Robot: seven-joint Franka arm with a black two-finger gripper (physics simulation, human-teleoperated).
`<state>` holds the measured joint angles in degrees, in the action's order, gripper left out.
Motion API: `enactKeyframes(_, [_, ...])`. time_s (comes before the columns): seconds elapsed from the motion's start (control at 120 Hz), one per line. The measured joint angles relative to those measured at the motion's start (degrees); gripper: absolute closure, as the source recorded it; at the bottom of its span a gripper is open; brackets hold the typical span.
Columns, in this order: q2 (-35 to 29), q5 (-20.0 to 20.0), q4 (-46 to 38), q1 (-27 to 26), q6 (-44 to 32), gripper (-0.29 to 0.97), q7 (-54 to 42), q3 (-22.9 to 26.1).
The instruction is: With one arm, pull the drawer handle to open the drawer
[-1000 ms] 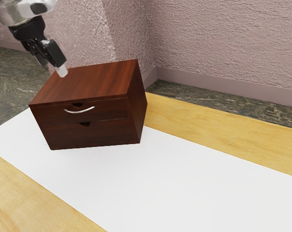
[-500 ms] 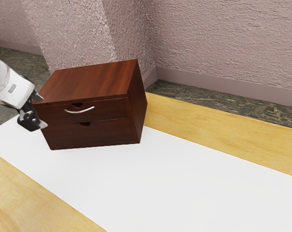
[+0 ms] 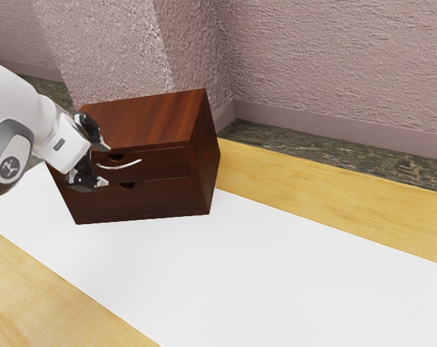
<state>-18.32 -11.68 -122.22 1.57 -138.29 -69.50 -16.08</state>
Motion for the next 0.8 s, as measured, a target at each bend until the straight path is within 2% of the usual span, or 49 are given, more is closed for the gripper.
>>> enactKeyframes(0.317, [4.51, -1.17, 3.75, 2.59, 2.40, 0.28, 1.19, 0.07])
enactKeyframes(0.8, [10.96, -1.77, 8.47, 2.76, 2.89, 0.39, 1.56, 0.01])
